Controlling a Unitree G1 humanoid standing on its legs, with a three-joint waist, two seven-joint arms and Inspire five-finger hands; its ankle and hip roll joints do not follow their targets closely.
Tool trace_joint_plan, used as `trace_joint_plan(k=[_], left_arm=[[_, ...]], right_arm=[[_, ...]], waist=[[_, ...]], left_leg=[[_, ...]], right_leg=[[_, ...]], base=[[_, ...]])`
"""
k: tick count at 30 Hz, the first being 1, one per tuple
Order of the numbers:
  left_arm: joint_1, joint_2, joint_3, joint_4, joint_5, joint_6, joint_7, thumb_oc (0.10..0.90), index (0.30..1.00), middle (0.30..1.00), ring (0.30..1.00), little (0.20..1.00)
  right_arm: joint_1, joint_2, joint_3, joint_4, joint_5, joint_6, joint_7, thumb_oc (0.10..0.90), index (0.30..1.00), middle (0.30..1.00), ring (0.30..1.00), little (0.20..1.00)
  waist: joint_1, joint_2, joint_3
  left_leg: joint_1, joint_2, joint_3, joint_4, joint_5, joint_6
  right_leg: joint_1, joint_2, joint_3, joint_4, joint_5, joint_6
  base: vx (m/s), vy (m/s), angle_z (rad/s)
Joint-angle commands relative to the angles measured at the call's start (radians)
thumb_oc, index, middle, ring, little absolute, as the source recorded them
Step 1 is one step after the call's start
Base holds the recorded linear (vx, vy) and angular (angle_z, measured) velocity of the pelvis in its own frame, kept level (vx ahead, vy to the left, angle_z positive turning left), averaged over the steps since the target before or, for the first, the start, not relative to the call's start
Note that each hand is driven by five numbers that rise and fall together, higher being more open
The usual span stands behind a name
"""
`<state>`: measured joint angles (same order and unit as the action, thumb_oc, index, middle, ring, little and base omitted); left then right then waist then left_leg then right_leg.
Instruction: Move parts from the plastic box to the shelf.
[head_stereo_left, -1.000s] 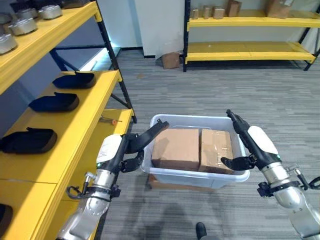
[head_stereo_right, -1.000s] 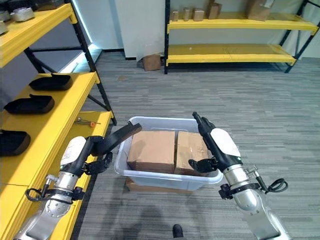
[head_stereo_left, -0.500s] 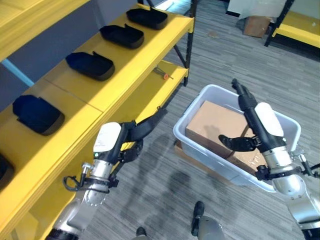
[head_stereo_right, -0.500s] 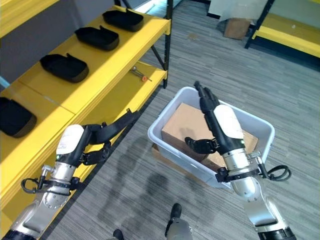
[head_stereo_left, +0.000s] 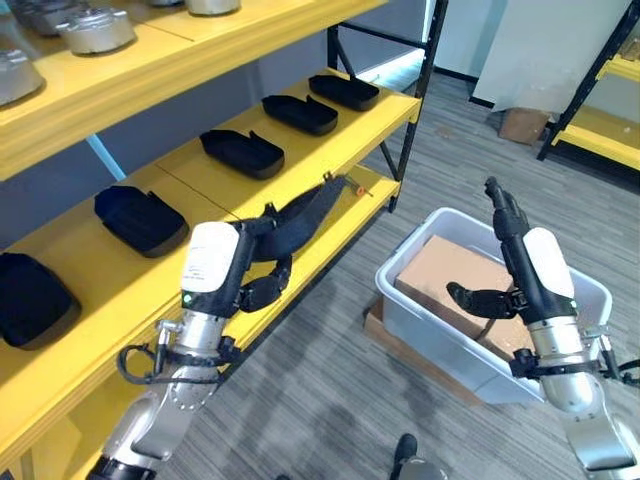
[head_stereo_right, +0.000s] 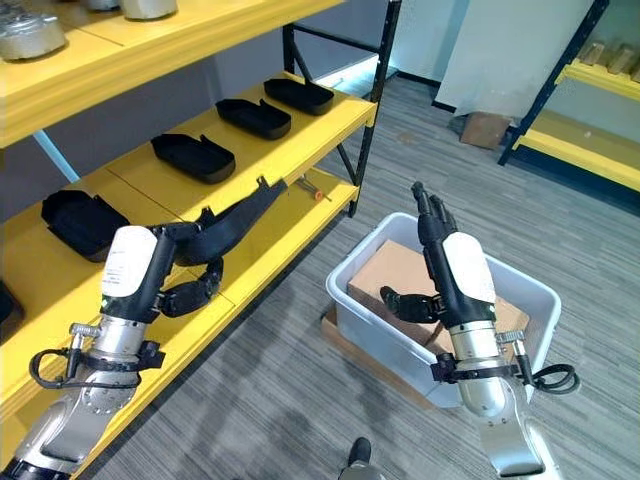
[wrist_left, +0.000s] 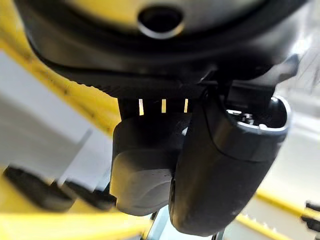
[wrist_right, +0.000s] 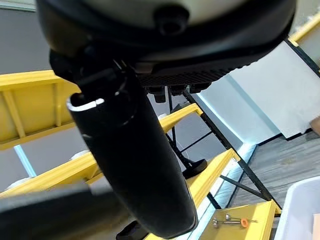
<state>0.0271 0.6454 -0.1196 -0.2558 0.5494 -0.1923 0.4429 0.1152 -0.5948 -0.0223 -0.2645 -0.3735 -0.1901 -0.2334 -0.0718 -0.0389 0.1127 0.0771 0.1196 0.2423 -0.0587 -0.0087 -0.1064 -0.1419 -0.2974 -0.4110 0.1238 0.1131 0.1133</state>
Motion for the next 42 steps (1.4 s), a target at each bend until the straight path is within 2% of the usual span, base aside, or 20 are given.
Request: trace_joint_plan(k=[1,8,13,15,16,17,18,19,21,22,23,26,33,35,36,37,38,39,40,42], left_arm=[[-0.132,0.005,0.131,-0.138,0.037,-0.052,0.164,0.400,0.300,0.300,0.300,0.300],[-0.131,0.018,0.184,-0.151,0.104,-0.014,0.242,0.400,0.300,0.300,0.300,0.300],[-0.128,0.057,0.222,-0.140,0.146,0.010,0.276,0.400,0.300,0.300,0.300,0.300],[-0.124,0.064,0.220,-0.121,0.145,0.013,0.278,0.400,0.300,0.300,0.300,0.300],[-0.122,0.075,0.214,-0.096,0.146,0.020,0.283,0.400,0.300,0.300,0.300,0.300],[-0.118,0.078,0.212,-0.082,0.146,0.021,0.277,0.400,0.300,0.300,0.300,0.300],[-0.118,0.080,0.210,-0.071,0.145,0.024,0.273,0.400,0.300,0.300,0.300,0.300],[-0.100,0.075,0.218,-0.051,0.142,0.024,0.252,0.400,0.300,0.300,0.300,0.300],[-0.098,0.069,0.219,-0.026,0.149,0.038,0.232,0.400,0.300,0.300,0.300,0.300],[-0.092,0.056,0.216,-0.004,0.145,0.048,0.237,0.400,0.300,0.300,0.300,0.300],[-0.091,0.056,0.218,-0.003,0.149,0.049,0.234,0.400,0.300,0.300,0.300,0.300],[-0.032,0.032,0.264,-0.017,0.148,0.046,0.231,0.400,0.300,0.300,0.300,0.300],[0.051,0.014,0.309,-0.034,0.135,0.050,0.227,0.400,0.300,0.300,0.300,0.300],[0.036,0.011,0.303,-0.031,0.134,0.054,0.231,0.400,0.300,0.300,0.300,0.300],[0.024,0.008,0.298,-0.031,0.132,0.054,0.232,0.400,0.300,0.300,0.300,0.300],[-0.001,0.000,0.292,-0.033,0.127,0.053,0.234,0.400,0.300,0.300,0.300,0.300],[-0.011,0.000,0.288,-0.037,0.122,0.048,0.237,0.400,0.300,0.300,0.300,0.300],[-0.013,0.001,0.288,-0.035,0.122,0.047,0.238,0.400,0.300,0.300,0.300,0.300],[-0.016,0.003,0.291,-0.046,0.111,0.024,0.246,0.400,0.300,0.300,0.300,0.300],[-0.017,0.003,0.297,-0.047,0.083,0.006,0.257,0.400,0.300,0.300,0.300,0.300]], right_arm=[[-0.108,-0.014,0.003,-0.091,-0.030,-0.040,-0.072,0.900,1.000,1.000,1.000,1.000],[-0.142,0.009,0.049,-0.075,-0.041,-0.035,-0.064,0.900,1.000,1.000,1.000,1.000],[-0.142,0.008,0.068,-0.065,-0.044,-0.030,-0.045,0.900,1.000,1.000,1.000,1.000],[-0.131,0.014,0.057,-0.066,-0.041,-0.032,-0.046,0.900,1.000,1.000,1.000,1.000],[-0.112,0.014,0.044,-0.066,-0.035,-0.038,-0.049,0.900,1.000,1.000,1.000,1.000],[-0.102,0.012,0.036,-0.064,-0.029,-0.042,-0.048,0.900,1.000,1.000,1.000,1.000],[-0.089,0.008,0.025,-0.065,-0.022,-0.047,-0.047,0.900,1.000,1.000,1.000,1.000],[-0.046,0.003,-0.002,-0.071,-0.004,-0.066,-0.039,0.900,1.000,1.000,1.000,1.000],[-0.019,-0.001,-0.017,-0.068,0.011,-0.076,-0.029,0.900,1.000,1.000,1.000,1.000],[-0.014,-0.006,-0.012,-0.069,0.013,-0.085,-0.037,0.900,1.000,1.000,1.000,1.000],[-0.009,-0.010,-0.020,-0.072,0.013,-0.084,-0.040,0.900,1.000,1.000,1.000,1.000],[0.010,-0.009,-0.038,-0.069,0.024,-0.076,-0.036,0.900,1.000,1.000,1.000,1.000],[0.048,-0.020,-0.056,-0.079,0.039,-0.079,-0.016,0.900,1.000,1.000,1.000,1.000],[0.058,-0.028,-0.076,-0.079,0.041,-0.084,-0.021,0.900,1.000,1.000,1.000,1.000],[0.066,-0.033,-0.090,-0.080,0.042,-0.086,-0.028,0.900,1.000,1.000,1.000,1.000],[0.074,-0.039,-0.111,-0.082,0.042,-0.089,-0.039,0.900,1.000,1.000,1.000,1.000],[0.080,-0.040,-0.117,-0.083,0.039,-0.086,-0.050,0.900,1.000,1.000,1.000,1.000],[0.079,-0.040,-0.117,-0.083,0.039,-0.086,-0.052,0.900,1.000,1.000,1.000,1.000],[0.091,-0.037,-0.118,-0.089,0.035,-0.089,-0.061,0.900,1.000,1.000,1.000,1.000],[0.115,-0.038,-0.133,-0.097,0.035,-0.093,-0.067,0.900,1.000,1.000,1.000,1.000]], waist=[[-0.005,-0.032,-0.060],[0.019,-0.061,-0.061],[0.034,-0.067,-0.042],[0.017,-0.061,-0.036],[-0.011,-0.050,-0.033],[-0.025,-0.046,-0.033],[-0.034,-0.043,-0.035],[-0.035,-0.038,-0.039],[-0.042,-0.043,-0.061],[-0.051,-0.040,-0.067],[-0.051,-0.039,-0.075],[-0.030,-0.037,-0.097],[-0.013,-0.030,-0.094],[-0.016,-0.035,-0.071],[-0.025,-0.040,-0.054],[-0.057,-0.047,-0.037],[-0.075,-0.055,-0.029],[-0.074,-0.055,-0.028],[-0.074,-0.064,-0.024],[-0.070,-0.071,-0.036]], left_leg=[[0.048,-0.057,-0.003,-0.029,-0.074,0.099],[0.047,-0.120,-0.011,-0.029,-0.096,0.134],[0.032,-0.142,-0.037,-0.029,-0.085,0.151],[0.030,-0.143,-0.067,-0.029,-0.085,0.152],[0.027,-0.139,-0.104,-0.029,-0.077,0.153],[0.027,-0.139,-0.122,-0.029,-0.072,0.157],[0.026,-0.137,-0.135,-0.029,-0.065,0.160],[0.016,-0.148,-0.176,-0.029,-0.043,0.168],[-0.002,-0.171,-0.230,-0.029,-0.025,0.165],[-0.021,-0.176,-0.274,-0.029,0.001,0.155],[-0.027,-0.184,-0.303,-0.029,0.003,0.153],[-0.040,-0.192,-0.300,-0.029,0.015,0.150],[-0.028,-0.189,-0.320,-0.021,0.013,0.152],[-0.067,-0.198,-0.316,0.058,-0.007,0.143],[-0.090,-0.192,-0.283,0.099,-0.019,0.134],[-0.098,-0.144,-0.177,0.140,-0.056,0.123],[-0.098,-0.105,-0.116,0.147,-0.065,0.118],[-0.100,-0.103,-0.114,0.153,-0.069,0.117],[-0.102,-0.030,-0.090,0.160,-0.060,0.095],[-0.107,0.058,-0.106,0.144,-0.015,0.071]], right_leg=[[0.039,-0.024,0.075,-0.106,0.110,0.099],[0.041,-0.067,0.106,-0.147,0.190,0.131],[0.020,-0.097,0.133,-0.081,0.219,0.133],[0.007,-0.077,0.200,-0.046,0.220,0.122],[-0.012,0.003,0.334,-0.023,0.170,0.095],[-0.018,0.060,0.401,-0.002,0.122,0.081],[-0.017,0.119,0.444,0.021,0.057,0.064],[-0.011,0.232,0.456,0.078,-0.066,0.014],[0.018,0.327,0.505,0.066,-0.112,-0.016],[-0.002,0.377,0.591,0.030,-0.098,-0.033],[0.012,0.382,0.609,0.017,-0.099,-0.035],[0.062,0.356,0.579,-0.082,-0.064,-0.033],[0.095,0.341,0.545,-0.111,-0.070,-0.048],[0.090,0.325,0.525,-0.099,-0.076,-0.052],[0.083,0.312,0.508,-0.091,-0.076,-0.054],[0.075,0.286,0.479,-0.076,-0.080,-0.051],[0.067,0.268,0.462,-0.075,-0.074,-0.047],[0.067,0.269,0.462,-0.074,-0.074,-0.047],[0.066,0.246,0.449,-0.080,-0.075,-0.041],[0.069,0.226,0.440,-0.078,-0.087,-0.037]], base=[[-0.01,0.171,0.03],[-0.01,0.155,-0.01],[0.00,0.148,0.09],[0.04,0.110,0.54],[0.04,0.124,0.98],[0.05,0.144,1.45],[0.04,0.162,1.58],[0.04,0.117,1.52],[0.00,0.026,1.72],[0.00,-0.015,1.68],[-0.04,-0.059,0.95],[0.00,-0.059,0.58],[0.02,-0.035,0.04],[-0.08,0.010,0.06],[-0.15,0.077,0.25],[-0.15,0.103,0.46],[-0.10,0.075,1.46],[-0.08,0.074,1.95],[-0.01,0.063,1.56],[0.03,0.112,0.25]])
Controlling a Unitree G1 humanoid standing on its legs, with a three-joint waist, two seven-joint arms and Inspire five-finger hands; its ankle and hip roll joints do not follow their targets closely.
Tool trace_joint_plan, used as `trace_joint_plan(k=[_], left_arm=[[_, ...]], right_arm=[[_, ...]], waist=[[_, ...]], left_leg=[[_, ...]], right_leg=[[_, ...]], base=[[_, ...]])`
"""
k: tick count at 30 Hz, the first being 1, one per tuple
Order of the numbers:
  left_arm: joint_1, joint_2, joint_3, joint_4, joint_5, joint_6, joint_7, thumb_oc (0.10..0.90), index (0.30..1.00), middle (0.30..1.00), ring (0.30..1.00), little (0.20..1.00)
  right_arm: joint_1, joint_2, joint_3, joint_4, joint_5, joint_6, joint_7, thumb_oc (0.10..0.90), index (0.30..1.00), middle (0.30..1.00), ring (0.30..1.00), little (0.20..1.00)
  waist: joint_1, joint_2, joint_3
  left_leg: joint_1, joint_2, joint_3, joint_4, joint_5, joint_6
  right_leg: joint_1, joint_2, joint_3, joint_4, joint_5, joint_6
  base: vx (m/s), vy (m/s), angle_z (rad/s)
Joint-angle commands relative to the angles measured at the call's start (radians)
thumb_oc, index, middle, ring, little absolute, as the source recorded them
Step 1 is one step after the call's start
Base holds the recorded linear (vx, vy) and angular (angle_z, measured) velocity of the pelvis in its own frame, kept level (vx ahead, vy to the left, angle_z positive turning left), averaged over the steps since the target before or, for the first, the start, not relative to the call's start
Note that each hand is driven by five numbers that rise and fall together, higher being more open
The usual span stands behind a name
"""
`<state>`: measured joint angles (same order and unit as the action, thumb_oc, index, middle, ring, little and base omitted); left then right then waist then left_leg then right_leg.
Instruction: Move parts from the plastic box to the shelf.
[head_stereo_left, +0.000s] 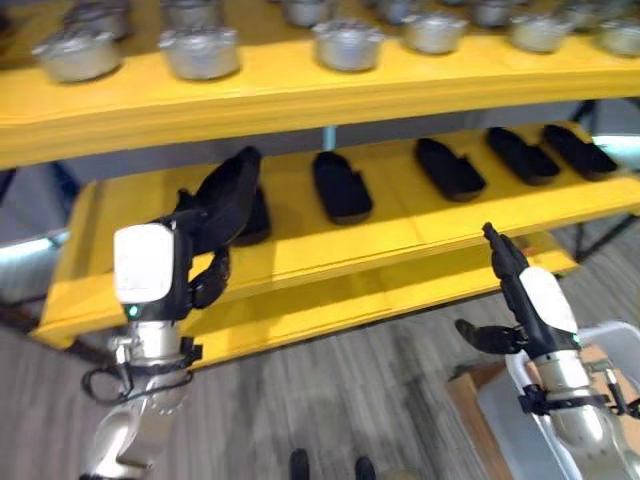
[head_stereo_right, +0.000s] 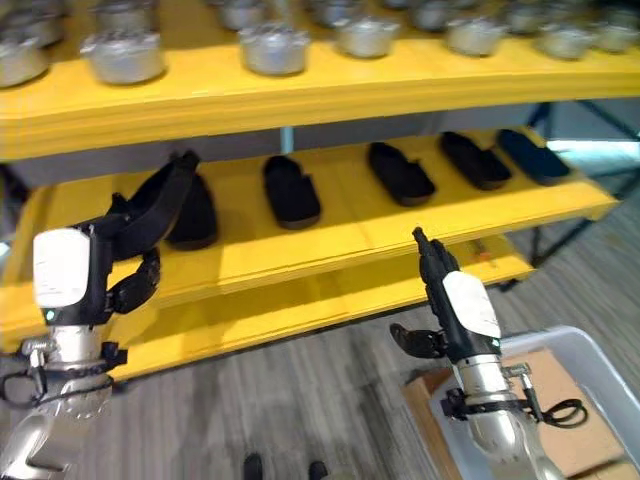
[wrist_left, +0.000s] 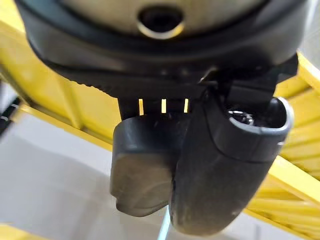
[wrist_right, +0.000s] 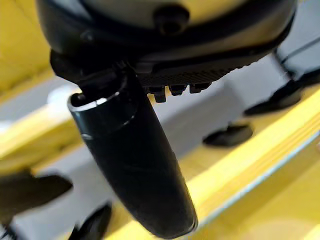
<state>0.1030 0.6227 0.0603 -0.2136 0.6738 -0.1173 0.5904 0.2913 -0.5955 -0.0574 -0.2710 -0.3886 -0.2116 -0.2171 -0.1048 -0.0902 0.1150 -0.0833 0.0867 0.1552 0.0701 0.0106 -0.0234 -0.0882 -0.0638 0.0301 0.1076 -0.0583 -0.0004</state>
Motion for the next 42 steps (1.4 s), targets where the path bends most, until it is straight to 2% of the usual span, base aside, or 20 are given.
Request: trace_joint_plan(k=[1,2,4,5,6,7,8,12,17,19,27,29,36,42], left_arm=[[-0.105,0.025,0.112,-0.089,-0.064,-0.072,0.120,0.400,0.300,0.300,0.300,0.300],[-0.121,0.028,0.104,-0.083,-0.079,-0.071,0.127,0.400,0.300,0.300,0.300,0.300],[-0.156,0.030,0.090,-0.074,-0.091,-0.061,0.147,0.400,0.300,0.300,0.300,0.300],[-0.171,0.028,0.081,-0.073,-0.090,-0.058,0.145,0.400,0.300,0.300,0.300,0.300],[-0.174,0.026,0.081,-0.077,-0.084,-0.061,0.144,0.400,0.300,0.300,0.300,0.300],[-0.178,0.027,0.072,-0.080,-0.082,-0.064,0.147,0.400,0.300,0.300,0.300,0.300],[-0.190,0.028,0.056,-0.095,-0.094,-0.078,0.136,0.400,0.300,0.300,0.300,0.300],[-0.203,0.046,0.041,-0.104,-0.099,-0.085,0.130,0.400,0.300,0.300,0.300,0.300],[-0.280,0.069,0.011,-0.099,-0.104,-0.073,0.157,0.400,0.300,0.300,0.300,0.300],[-0.304,0.072,-0.005,-0.093,-0.096,-0.061,0.164,0.400,0.300,0.300,0.300,0.300],[-0.346,0.092,-0.035,-0.023,-0.046,-0.002,0.155,0.400,0.300,0.300,0.300,0.300],[-0.371,0.121,-0.046,0.017,-0.006,0.033,0.147,0.400,0.300,0.300,0.300,0.300],[-0.465,0.196,-0.101,0.134,0.102,0.116,0.107,0.400,0.300,0.300,0.300,0.300],[-0.527,0.216,-0.102,0.213,0.160,0.186,0.106,0.400,0.300,0.300,0.300,0.300]], right_arm=[[-0.057,-0.042,-0.097,-0.094,0.057,-0.074,-0.091,0.900,1.000,1.000,1.000,1.000],[-0.060,-0.046,-0.096,-0.091,0.063,-0.072,-0.101,0.900,1.000,1.000,1.000,1.000],[-0.074,-0.057,-0.086,-0.077,0.067,-0.070,-0.122,0.900,1.000,1.000,1.000,1.000],[-0.079,-0.061,-0.083,-0.073,0.064,-0.066,-0.127,0.900,1.000,1.000,1.000,1.000],[-0.083,-0.060,-0.078,-0.077,0.057,-0.065,-0.129,0.900,1.000,1.000,1.000,1.000],[-0.083,-0.056,-0.080,-0.078,0.048,-0.064,-0.139,0.900,1.000,1.000,1.000,1.000],[-0.087,-0.047,-0.082,-0.088,0.045,-0.061,-0.140,0.900,1.000,1.000,1.000,1.000],[-0.086,-0.030,-0.083,-0.093,0.035,-0.051,-0.142,0.900,1.000,1.000,1.000,1.000],[-0.104,-0.009,-0.077,-0.103,0.012,-0.036,-0.149,0.900,1.000,1.000,1.000,1.000],[-0.108,-0.011,-0.070,-0.100,0.009,-0.033,-0.146,0.900,1.000,1.000,1.000,1.000],[-0.118,-0.013,-0.054,-0.100,-0.001,-0.024,-0.117,0.900,1.000,1.000,1.000,1.000],[-0.121,-0.022,-0.047,-0.101,0.006,-0.025,-0.104,0.900,1.000,1.000,1.000,1.000],[-0.140,-0.050,-0.036,-0.101,0.008,-0.028,-0.085,0.900,1.000,1.000,1.000,1.000],[-0.169,-0.060,-0.037,-0.105,-0.003,-0.027,-0.090,0.900,1.000,1.000,1.000,1.000]], waist=[[-0.034,-0.025,-0.040],[-0.033,-0.023,-0.037],[-0.040,0.003,-0.034],[-0.046,0.017,-0.034],[-0.049,0.034,-0.038],[-0.051,0.046,-0.042],[-0.046,0.057,-0.045],[-0.041,0.046,-0.036],[-0.026,0.019,-0.042],[-0.024,0.010,-0.047],[-0.025,-0.020,-0.052],[-0.030,-0.027,-0.046],[-0.045,-0.026,0.003],[-0.050,-0.025,0.042]], left_leg=[[0.044,0.154,-0.038,0.003,0.012,-0.025],[0.038,0.200,-0.060,-0.016,0.063,-0.037],[0.021,0.281,-0.096,-0.098,0.190,-0.069],[0.024,0.286,-0.084,-0.120,0.208,-0.078],[0.042,0.282,-0.067,-0.138,0.181,-0.086],[0.047,0.279,-0.051,-0.150,0.192,-0.101],[0.052,0.248,-0.052,-0.142,0.156,-0.101],[0.055,0.201,-0.022,-0.096,0.081,-0.095],[0.027,0.119,0.011,-0.023,-0.004,-0.076],[0.014,0.102,0.015,-0.004,-0.022,-0.069],[-0.021,0.072,0.045,0.025,-0.056,-0.046],[-0.033,0.072,0.055,0.032,-0.057,-0.048],[-0.078,0.082,0.057,0.049,-0.046,-0.054],[-0.115,0.092,0.054,0.057,-0.030,-0.060]], right_leg=[[0.008,-0.027,-0.007,-0.047,0.078,0.082],[-0.009,-0.035,-0.012,-0.028,0.067,0.085],[-0.050,-0.044,-0.016,0.017,0.034,0.097],[-0.058,-0.050,-0.020,0.028,0.026,0.101],[-0.060,-0.055,-0.021,0.036,0.014,0.109],[-0.053,-0.059,-0.016,0.032,0.019,0.111],[-0.030,-0.078,-0.007,0.018,0.035,0.115],[0.018,-0.134,-0.011,-0.025,0.071,0.138],[0.042,-0.223,-0.030,-0.096,0.165,0.187],[0.040,-0.239,-0.033,-0.107,0.188,0.197],[0.000,-0.261,-0.020,-0.137,0.241,0.226],[-0.013,-0.261,-0.017,-0.140,0.244,0.229],[-0.062,-0.251,-0.012,-0.131,0.231,0.222],[-0.101,-0.238,-0.014,-0.121,0.228,0.218]], base=[[0.03,0.150,0.32],[-0.01,0.164,0.56],[0.01,0.244,0.31],[0.08,0.306,0.06],[0.13,0.280,0.08],[0.26,0.380,0.08],[0.28,0.354,-0.16],[0.15,0.220,-0.03],[0.12,0.227,-0.03],[0.06,0.140,0.05],[0.03,0.081,-0.05],[0.01,0.029,-0.26],[-0.03,0.005,-0.07],[-0.05,-0.013,-0.03]])
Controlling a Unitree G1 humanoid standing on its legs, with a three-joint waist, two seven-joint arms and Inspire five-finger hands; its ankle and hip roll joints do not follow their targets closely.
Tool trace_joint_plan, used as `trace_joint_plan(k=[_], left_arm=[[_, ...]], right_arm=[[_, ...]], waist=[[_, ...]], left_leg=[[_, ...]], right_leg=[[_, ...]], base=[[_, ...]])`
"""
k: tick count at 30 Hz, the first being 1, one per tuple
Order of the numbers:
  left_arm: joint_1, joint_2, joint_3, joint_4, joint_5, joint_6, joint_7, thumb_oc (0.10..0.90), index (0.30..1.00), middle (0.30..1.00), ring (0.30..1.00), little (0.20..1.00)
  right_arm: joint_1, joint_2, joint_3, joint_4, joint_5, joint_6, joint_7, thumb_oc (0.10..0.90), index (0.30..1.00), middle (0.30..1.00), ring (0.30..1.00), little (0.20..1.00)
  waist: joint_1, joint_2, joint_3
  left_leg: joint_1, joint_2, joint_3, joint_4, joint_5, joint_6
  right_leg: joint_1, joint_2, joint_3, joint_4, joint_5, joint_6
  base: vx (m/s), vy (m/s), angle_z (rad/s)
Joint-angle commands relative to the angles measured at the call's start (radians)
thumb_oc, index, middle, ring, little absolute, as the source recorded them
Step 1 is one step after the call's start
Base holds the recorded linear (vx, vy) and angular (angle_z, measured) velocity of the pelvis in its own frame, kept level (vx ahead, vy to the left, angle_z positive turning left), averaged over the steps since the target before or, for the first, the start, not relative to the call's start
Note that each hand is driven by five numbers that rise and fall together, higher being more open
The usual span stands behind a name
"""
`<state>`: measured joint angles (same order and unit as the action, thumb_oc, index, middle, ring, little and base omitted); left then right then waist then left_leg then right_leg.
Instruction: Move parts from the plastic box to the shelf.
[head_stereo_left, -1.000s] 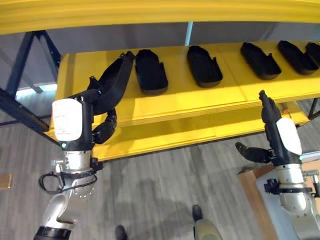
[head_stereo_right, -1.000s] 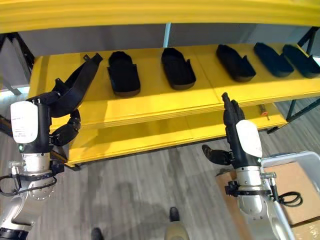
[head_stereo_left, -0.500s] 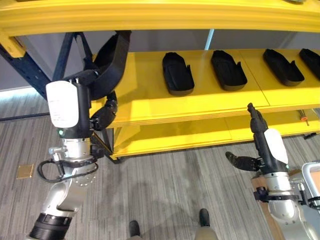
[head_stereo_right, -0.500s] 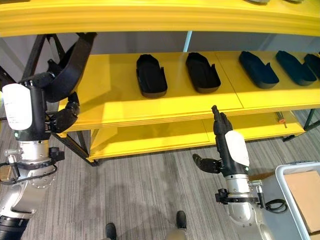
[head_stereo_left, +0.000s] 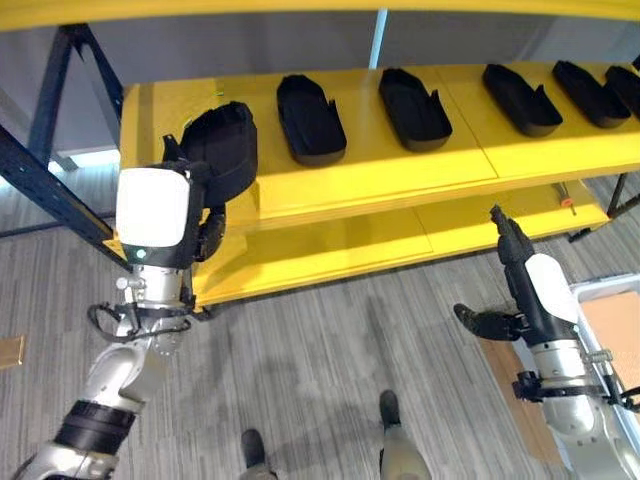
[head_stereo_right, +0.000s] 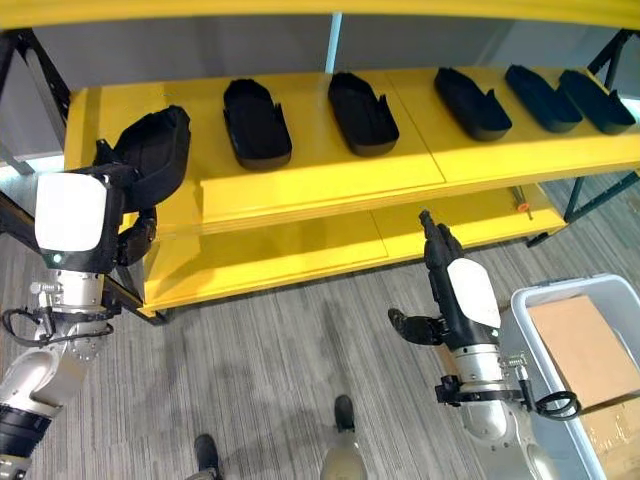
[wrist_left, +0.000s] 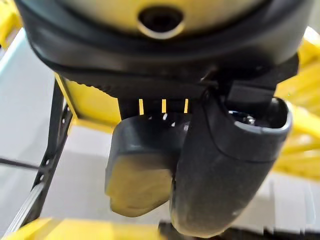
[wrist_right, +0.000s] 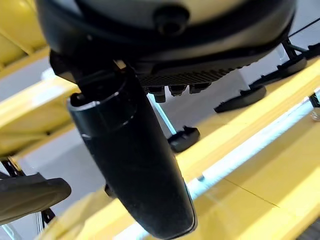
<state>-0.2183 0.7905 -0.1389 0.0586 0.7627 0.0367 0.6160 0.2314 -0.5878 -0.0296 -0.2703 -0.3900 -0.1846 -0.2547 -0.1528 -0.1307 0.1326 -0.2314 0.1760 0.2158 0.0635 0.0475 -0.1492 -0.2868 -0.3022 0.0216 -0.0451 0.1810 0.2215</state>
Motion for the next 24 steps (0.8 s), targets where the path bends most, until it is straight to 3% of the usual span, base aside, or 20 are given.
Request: trace_joint_plan(k=[1,14,24], left_arm=[[-0.211,0.056,0.106,-0.049,0.083,0.045,0.081,0.400,0.300,0.300,0.300,0.300],[-0.323,0.141,0.080,0.129,0.152,0.147,0.050,0.400,0.300,0.300,0.300,0.300],[-0.537,0.226,-0.112,0.332,0.154,0.156,0.039,0.400,0.300,0.300,0.300,0.300]], right_arm=[[-0.112,-0.070,-0.068,-0.102,-0.001,-0.054,-0.055,0.900,1.000,1.000,1.000,1.000],[-0.151,-0.099,-0.054,-0.104,0.003,-0.057,-0.041,0.900,1.000,1.000,1.000,1.000],[-0.173,-0.125,-0.029,-0.108,0.000,-0.083,-0.047,0.900,1.000,1.000,1.000,1.000]], waist=[[-0.002,0.015,0.029],[-0.020,0.026,0.082],[-0.044,0.031,0.109]], left_leg=[[0.028,0.005,-0.006,0.065,-0.065,0.065],[-0.033,0.011,-0.012,0.087,-0.056,0.057],[-0.082,0.016,-0.013,0.126,-0.070,0.055]], right_leg=[[0.092,0.003,-0.006,0.033,-0.012,-0.004],[0.038,0.008,-0.002,0.048,-0.010,-0.009],[0.007,0.010,0.003,0.051,0.004,-0.006]], base=[[-0.05,-0.018,-0.02],[-0.02,-0.001,0.00],[0.00,0.000,0.00]])
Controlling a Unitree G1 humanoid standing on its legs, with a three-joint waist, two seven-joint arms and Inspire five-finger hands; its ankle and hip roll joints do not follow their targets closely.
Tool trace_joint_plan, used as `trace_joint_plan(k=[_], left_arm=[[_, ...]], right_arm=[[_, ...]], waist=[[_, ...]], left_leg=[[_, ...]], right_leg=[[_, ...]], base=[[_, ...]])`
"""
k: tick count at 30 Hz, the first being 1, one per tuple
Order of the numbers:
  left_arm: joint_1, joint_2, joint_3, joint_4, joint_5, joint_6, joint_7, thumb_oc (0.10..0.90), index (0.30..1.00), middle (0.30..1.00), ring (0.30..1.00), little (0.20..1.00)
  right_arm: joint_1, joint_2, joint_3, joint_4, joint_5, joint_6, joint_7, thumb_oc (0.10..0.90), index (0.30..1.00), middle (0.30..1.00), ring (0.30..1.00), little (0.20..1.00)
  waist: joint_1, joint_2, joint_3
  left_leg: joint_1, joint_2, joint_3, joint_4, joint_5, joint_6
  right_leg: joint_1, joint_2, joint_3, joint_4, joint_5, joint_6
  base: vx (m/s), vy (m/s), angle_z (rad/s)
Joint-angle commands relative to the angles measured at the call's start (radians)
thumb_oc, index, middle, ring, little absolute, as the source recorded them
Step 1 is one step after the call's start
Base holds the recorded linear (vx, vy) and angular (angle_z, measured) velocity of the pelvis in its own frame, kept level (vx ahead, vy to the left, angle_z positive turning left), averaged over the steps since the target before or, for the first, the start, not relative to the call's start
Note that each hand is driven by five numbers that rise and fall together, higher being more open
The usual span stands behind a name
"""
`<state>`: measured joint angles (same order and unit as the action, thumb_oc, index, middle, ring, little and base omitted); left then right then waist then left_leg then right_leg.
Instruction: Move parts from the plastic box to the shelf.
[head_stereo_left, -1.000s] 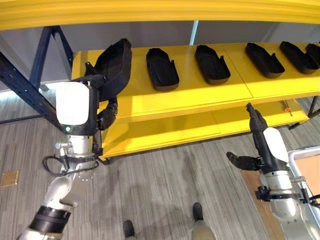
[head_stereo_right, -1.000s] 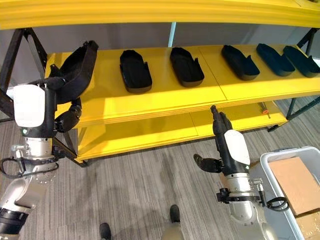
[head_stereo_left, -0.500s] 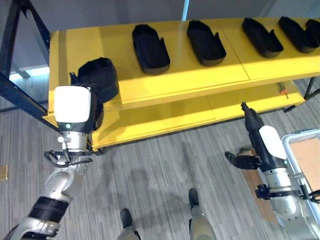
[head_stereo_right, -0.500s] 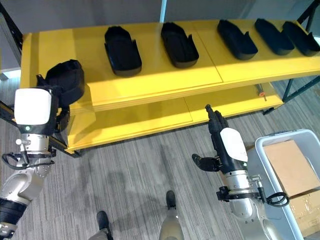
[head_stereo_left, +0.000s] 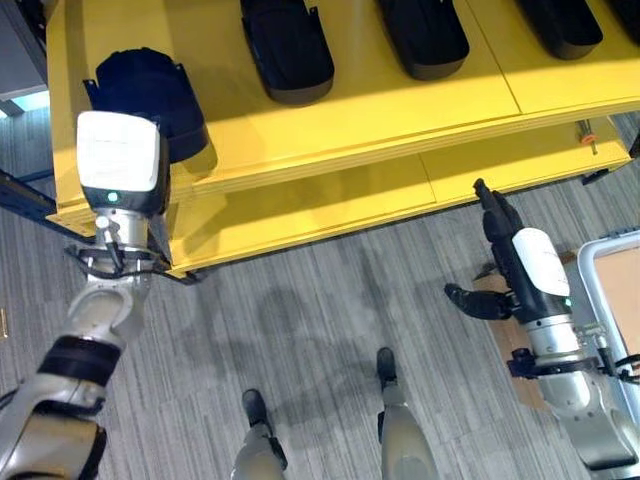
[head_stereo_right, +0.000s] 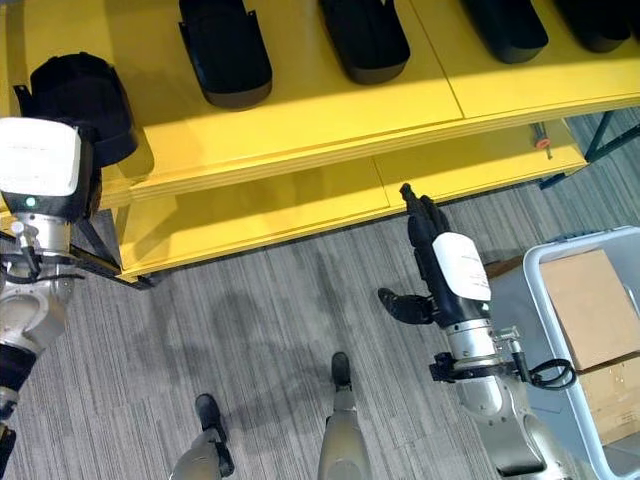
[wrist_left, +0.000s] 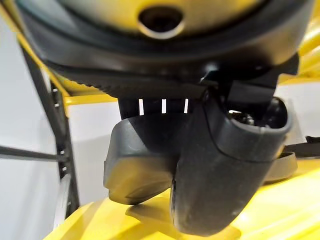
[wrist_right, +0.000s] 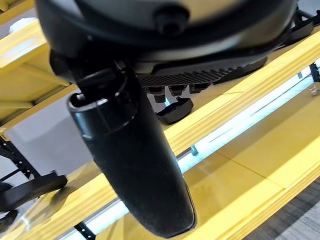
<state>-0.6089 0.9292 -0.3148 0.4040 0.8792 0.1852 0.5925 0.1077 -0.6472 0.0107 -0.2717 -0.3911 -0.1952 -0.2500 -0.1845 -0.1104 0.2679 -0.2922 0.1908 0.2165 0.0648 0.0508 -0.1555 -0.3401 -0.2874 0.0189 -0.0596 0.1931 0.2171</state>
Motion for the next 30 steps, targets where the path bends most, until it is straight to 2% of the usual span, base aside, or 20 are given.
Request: trace_joint_plan(k=[1,10,16,30], left_arm=[[-0.163,0.095,0.043,-0.001,0.039,0.003,0.058,0.400,0.300,0.300,0.300,0.300],[-0.309,0.158,-0.140,0.138,0.054,-0.013,0.032,0.400,0.300,0.300,0.300,0.300],[-0.372,0.183,-0.229,0.211,0.053,-0.028,0.020,0.400,0.300,0.300,0.300,0.300],[-0.410,0.215,-0.281,0.340,0.027,-0.026,0.003,0.400,0.300,0.300,0.300,0.300]], right_arm=[[-0.050,-0.070,-0.067,-0.106,0.002,-0.076,-0.053,0.900,1.000,1.000,1.000,1.000],[-0.056,-0.087,-0.066,-0.097,0.005,-0.094,-0.069,0.900,1.000,1.000,1.000,1.000],[-0.055,-0.090,-0.065,-0.092,-0.001,-0.101,-0.081,0.900,1.000,1.000,1.000,1.000],[-0.055,-0.108,-0.077,-0.093,-0.018,-0.100,-0.094,0.900,1.000,1.000,1.000,1.000]], waist=[[-0.014,0.012,-0.026],[-0.026,0.019,-0.028],[-0.030,0.022,-0.035],[-0.031,0.026,-0.048]], left_leg=[[-0.027,0.001,-0.015,0.129,-0.075,0.062],[-0.078,-0.006,-0.018,0.164,-0.089,0.070],[-0.117,-0.015,-0.022,0.193,-0.104,0.080],[-0.179,-0.032,-0.026,0.244,-0.130,0.099]], right_leg=[[0.057,-0.005,0.005,0.065,-0.006,-0.001],[0.040,-0.015,0.004,0.052,0.020,0.009],[0.030,-0.025,0.002,0.041,0.041,0.017],[0.018,-0.044,-0.004,0.021,0.064,0.028]], base=[[0.00,0.000,0.00],[0.00,0.016,0.00],[0.01,0.025,0.01],[0.01,0.033,0.02]])
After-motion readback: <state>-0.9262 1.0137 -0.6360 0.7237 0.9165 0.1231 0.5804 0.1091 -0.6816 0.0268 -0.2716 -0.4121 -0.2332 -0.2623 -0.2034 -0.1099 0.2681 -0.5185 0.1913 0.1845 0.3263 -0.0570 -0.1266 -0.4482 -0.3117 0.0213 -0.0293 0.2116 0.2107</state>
